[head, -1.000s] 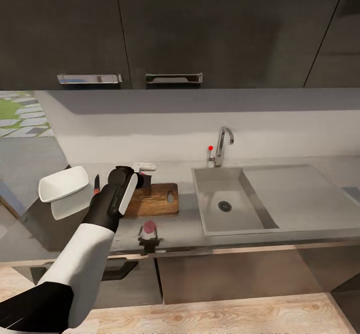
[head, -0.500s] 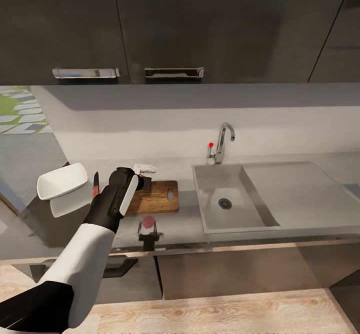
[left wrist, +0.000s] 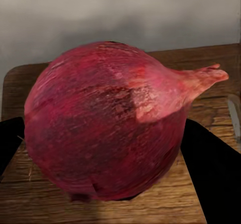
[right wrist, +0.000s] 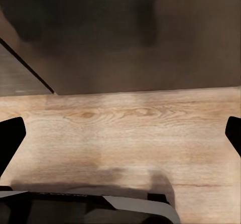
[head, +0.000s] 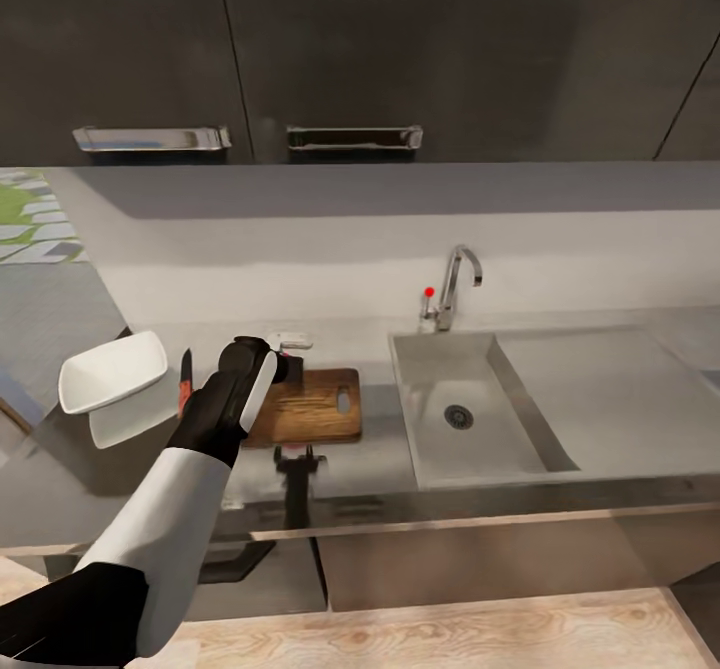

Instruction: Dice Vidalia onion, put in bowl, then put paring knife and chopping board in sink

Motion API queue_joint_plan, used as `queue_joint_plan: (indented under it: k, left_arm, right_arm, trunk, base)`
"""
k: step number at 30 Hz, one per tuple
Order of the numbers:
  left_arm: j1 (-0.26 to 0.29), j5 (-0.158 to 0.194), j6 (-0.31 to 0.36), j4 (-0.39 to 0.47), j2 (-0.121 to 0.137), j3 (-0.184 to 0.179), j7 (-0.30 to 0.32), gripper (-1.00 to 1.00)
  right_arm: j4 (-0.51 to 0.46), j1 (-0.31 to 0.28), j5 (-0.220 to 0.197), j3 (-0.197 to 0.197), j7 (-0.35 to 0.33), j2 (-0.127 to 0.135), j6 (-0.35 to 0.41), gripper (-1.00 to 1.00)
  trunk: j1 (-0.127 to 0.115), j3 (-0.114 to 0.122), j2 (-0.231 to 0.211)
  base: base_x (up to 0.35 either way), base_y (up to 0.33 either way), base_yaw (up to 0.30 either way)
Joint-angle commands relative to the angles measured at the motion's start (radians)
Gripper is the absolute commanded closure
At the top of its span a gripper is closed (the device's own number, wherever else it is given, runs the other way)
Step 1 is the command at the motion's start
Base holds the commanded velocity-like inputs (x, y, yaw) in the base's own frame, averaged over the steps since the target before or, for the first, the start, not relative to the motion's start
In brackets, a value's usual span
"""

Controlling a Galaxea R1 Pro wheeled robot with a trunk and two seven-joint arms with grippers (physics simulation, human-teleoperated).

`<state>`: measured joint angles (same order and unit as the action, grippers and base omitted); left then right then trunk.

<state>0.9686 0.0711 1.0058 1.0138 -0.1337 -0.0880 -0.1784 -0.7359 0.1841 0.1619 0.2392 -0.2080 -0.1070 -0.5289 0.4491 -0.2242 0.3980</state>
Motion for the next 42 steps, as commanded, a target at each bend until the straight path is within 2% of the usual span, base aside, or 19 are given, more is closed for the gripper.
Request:
queue_joint_plan:
  k: [1, 14, 42]
  left_arm:
    - [0.001, 0.007, 0.004, 0.0, 0.0, -0.001, -0.009, 1.0]
    - [0.001, 0.007, 0.004, -0.036, 0.0, -0.002, -0.009, 1.0]
    - [0.001, 0.007, 0.004, -0.055, 0.0, -0.002, -0.009, 1.0]
  right_arm:
    - [-0.002, 0.0, 0.01, 0.008, -0.007, -0.002, -0.002, -1.0]
    - [-0.002, 0.0, 0.01, 0.008, -0.006, -0.002, -0.002, -1.0]
    - [-0.002, 0.0, 0.01, 0.008, -0.006, -0.002, -0.002, -1.0]
  trunk:
    - [0.001, -0.003, 0.002]
    - [0.001, -0.014, 0.002]
    - [0.001, -0.041, 0.002]
  base:
    - [0.138, 0.034, 0.0]
    - [0.011, 0.003, 0.0]
    - [-0.019, 0.0, 0.0]
